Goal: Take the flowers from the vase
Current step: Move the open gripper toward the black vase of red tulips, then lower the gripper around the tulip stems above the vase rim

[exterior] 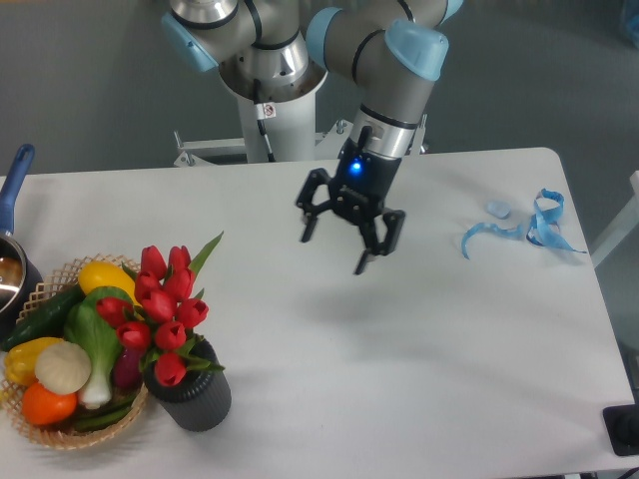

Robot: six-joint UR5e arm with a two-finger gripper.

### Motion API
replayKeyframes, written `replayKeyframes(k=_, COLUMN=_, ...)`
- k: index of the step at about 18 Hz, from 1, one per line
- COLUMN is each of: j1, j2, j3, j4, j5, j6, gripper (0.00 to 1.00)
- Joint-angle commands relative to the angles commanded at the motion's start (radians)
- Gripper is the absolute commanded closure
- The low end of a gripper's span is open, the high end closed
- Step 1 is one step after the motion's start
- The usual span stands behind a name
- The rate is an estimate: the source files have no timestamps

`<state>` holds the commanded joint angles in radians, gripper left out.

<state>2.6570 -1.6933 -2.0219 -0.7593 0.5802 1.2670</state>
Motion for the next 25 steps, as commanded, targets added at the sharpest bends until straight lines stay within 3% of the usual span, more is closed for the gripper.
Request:
replayKeyframes(k=2, j1=-0.055, j2=-0.063, j3=0.046, j4=0.002, j5=-0.06, j6=0.002, gripper=0.0)
replayKeyframes(k=6, j1=-0.149, j2=-0.167, j3=0.136, j4=0.032, j5=-0.077, j6=0.003, gripper=0.0)
replayKeyframes(k=9, j1=-0.183, j2=-0.23, j3=0.184, j4=0.044, j5=-0.135, j6=0.006, gripper=0.0)
replayKeyframes(k=21, j1=-0.252, j2=-0.308, j3=0.247, j4=0.072, j5=-0.172, j6=0.009, gripper=0.0)
replayKeyframes(k=22, j1=-0.255, j2=-0.31, j3=0.252, j4=0.072, j5=-0.172, j6=0.009, gripper=0.05)
replayKeyframes(k=23, j1=-0.259, j2=-0.312, j3=0.253, j4=0.072, j5=-0.172, j6=0.009, gripper=0.16)
replayKeyframes(k=25, j1=-0.259, j2=-0.31, j3=0.256, j4=0.072, j5=-0.172, j6=0.009, gripper=0.62)
